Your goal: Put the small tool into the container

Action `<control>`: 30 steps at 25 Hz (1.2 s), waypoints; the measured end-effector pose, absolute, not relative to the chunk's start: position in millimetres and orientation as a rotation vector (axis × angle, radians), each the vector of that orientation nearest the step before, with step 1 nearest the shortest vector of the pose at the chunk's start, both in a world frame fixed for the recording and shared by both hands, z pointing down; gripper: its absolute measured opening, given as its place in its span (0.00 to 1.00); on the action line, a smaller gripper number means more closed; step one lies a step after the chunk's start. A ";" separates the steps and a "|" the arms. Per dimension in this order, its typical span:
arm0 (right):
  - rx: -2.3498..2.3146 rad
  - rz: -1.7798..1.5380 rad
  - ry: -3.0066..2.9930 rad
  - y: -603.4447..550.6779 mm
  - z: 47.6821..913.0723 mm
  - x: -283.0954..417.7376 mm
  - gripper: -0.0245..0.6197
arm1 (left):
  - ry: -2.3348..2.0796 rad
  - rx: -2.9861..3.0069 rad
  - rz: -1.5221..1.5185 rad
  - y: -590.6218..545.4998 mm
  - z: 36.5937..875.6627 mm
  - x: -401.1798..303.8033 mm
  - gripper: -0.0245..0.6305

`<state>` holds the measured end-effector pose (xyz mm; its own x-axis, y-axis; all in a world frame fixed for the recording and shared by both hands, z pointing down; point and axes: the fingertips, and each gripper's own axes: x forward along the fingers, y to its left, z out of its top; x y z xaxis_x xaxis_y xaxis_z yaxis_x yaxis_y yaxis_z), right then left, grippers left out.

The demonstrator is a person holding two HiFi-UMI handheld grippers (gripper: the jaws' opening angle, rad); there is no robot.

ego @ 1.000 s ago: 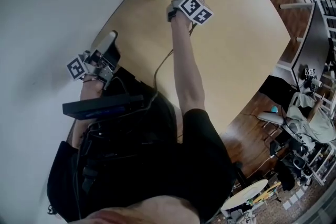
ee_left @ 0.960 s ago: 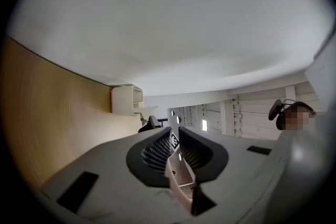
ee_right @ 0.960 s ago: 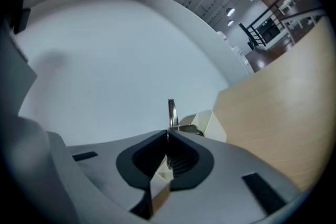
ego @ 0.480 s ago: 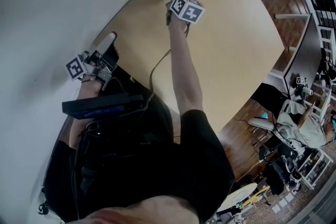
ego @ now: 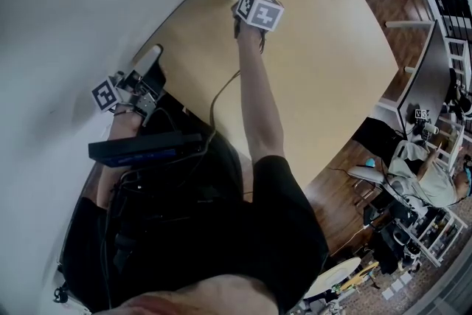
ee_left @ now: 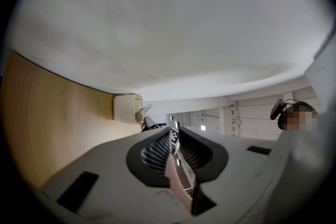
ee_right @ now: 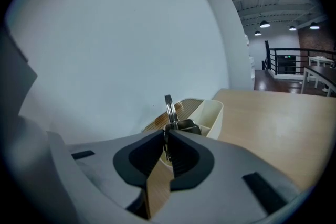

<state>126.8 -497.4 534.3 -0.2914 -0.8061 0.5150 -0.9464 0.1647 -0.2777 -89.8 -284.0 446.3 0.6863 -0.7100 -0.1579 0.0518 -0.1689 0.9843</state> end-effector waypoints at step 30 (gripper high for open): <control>1.787 1.495 -2.363 -504.2 534.7 116.6 0.02 | -0.559 1.627 -0.705 -283.6 443.2 -88.2 0.09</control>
<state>116.6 -504.2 534.7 -0.4088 -0.8404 0.3558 -0.6813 0.0217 -0.7316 -88.2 -283.6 443.2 0.6992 -0.7015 -0.1381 0.0255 -0.1686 0.9854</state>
